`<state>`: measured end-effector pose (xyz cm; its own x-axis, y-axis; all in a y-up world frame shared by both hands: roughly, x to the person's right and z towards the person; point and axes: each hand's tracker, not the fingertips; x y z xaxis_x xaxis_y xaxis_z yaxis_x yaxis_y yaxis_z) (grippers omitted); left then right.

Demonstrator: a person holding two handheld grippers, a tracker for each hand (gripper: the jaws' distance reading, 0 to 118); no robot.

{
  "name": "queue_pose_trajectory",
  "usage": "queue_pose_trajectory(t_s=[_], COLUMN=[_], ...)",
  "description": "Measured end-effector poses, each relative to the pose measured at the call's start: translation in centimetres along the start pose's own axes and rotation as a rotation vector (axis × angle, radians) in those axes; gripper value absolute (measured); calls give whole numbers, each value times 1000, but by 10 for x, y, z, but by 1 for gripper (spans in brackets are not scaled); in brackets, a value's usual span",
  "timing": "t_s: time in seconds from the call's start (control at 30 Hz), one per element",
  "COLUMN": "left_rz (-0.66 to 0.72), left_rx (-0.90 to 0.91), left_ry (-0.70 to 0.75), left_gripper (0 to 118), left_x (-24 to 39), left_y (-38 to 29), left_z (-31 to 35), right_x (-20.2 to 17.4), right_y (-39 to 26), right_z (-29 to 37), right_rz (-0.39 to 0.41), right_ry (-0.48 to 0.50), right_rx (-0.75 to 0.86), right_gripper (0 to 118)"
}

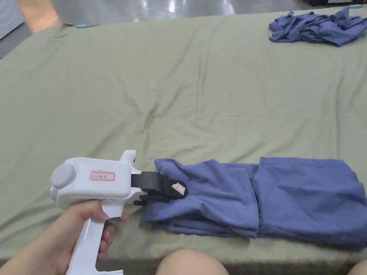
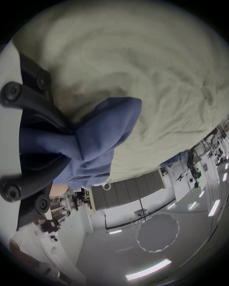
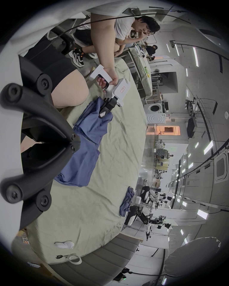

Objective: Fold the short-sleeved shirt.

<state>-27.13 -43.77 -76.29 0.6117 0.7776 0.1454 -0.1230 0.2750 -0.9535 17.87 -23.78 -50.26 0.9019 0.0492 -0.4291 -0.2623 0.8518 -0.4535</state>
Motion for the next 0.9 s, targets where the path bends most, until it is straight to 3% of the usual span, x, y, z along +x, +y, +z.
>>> queue_pose_trajectory(t_s=[0.07,0.2,0.47,0.57,0.7,0.9], left_rz=[16,-7,85,1,-16,-170], left_rx=[7,58,169,152,133,-8], left_ry=[-112,-48,233,366,468,482], left_gripper=[6,6,6,6,6,6], left_x=[-8,2,19,50,110,202], left_y=[0,10,10,11,20,34], left_z=[15,17,123,155,158,84], right_x=[-2,-4,-8,-4,4,19], right_y=[1,4,3,-2,-7,-20], right_z=[2,4,15,16,16,32], right_rz=[-3,7,21,23,0,-29], right_ry=[14,30,90,104,117,118], right_rx=[4,15,86,98,118,158], right_gripper=[2,2,2,2,2,2])
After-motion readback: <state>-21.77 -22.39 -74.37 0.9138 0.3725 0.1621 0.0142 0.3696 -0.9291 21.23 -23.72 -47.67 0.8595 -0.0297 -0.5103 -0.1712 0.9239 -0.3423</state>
